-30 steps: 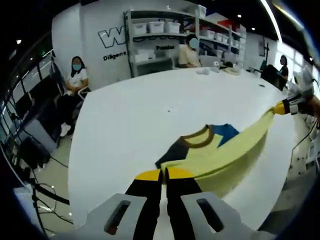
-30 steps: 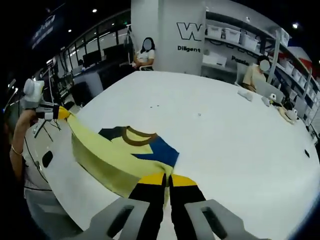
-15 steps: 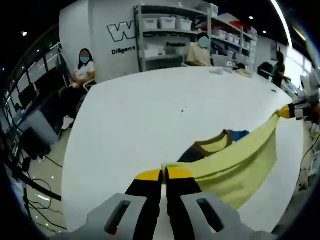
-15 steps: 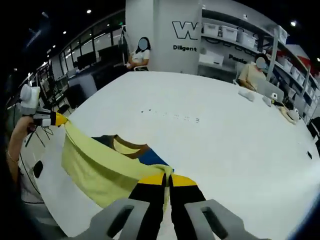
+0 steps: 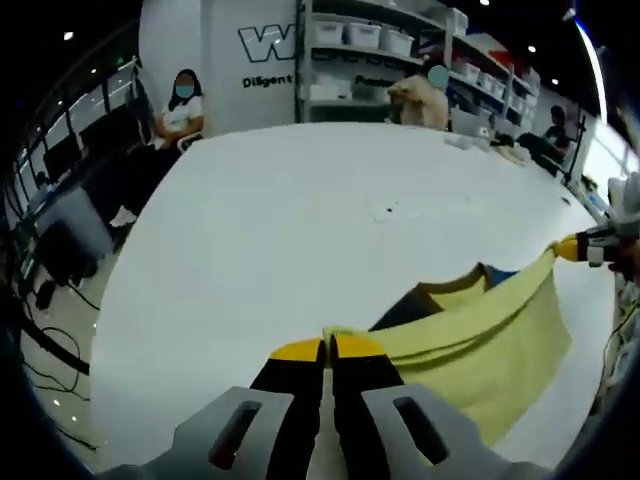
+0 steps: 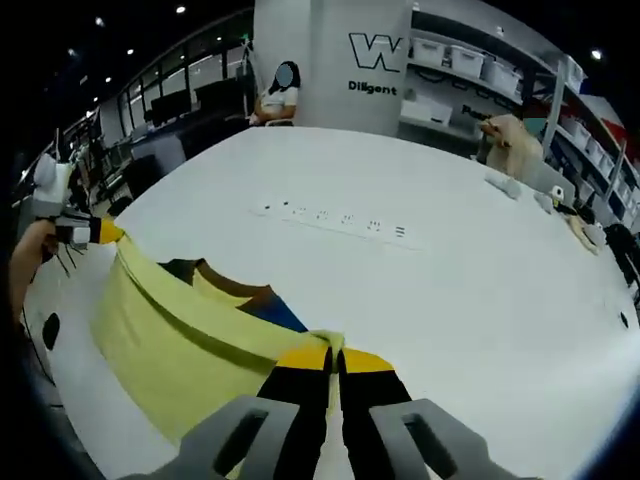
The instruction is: Fold the garment on the visible template until the final outline fits inside the template.
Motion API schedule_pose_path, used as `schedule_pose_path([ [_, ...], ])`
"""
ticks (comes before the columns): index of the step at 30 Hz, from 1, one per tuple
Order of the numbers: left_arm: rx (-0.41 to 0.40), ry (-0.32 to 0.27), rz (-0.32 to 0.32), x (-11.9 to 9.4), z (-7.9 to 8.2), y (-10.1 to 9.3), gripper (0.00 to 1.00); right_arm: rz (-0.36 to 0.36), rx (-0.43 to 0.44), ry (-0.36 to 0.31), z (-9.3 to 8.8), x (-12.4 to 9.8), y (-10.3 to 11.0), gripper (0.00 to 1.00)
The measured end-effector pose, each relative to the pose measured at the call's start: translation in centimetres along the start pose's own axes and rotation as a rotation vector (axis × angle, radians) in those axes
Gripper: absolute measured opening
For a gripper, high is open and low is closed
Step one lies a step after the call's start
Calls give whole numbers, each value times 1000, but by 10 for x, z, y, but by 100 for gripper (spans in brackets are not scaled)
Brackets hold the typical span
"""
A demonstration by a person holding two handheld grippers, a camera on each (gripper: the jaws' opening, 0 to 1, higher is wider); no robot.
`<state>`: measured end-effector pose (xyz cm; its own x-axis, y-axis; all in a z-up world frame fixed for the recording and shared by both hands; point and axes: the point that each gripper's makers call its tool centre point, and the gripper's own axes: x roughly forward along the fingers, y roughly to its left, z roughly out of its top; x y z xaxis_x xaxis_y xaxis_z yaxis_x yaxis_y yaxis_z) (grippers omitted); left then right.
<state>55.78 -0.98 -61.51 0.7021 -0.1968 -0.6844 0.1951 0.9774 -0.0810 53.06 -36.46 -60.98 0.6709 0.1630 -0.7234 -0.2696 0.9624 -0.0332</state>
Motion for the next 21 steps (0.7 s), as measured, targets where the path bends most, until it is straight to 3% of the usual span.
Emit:
schedule_pose_path([
  [9, -6, 10, 37, 26, -17, 10, 0, 7, 95, -12, -11, 31, -6, 0],
  [12, 41, 5, 33, 31, -19, 8, 0, 6, 93, -9, -16, 40, -7, 0],
  [18, 47, -22, 29, 35, -18, 10, 0, 6, 56, -8, -25, 50, -8, 0],
  [21, 51, -10, 29, 39, -27, 10, 0, 6, 45, -7, -28, 55, -8, 0],
])
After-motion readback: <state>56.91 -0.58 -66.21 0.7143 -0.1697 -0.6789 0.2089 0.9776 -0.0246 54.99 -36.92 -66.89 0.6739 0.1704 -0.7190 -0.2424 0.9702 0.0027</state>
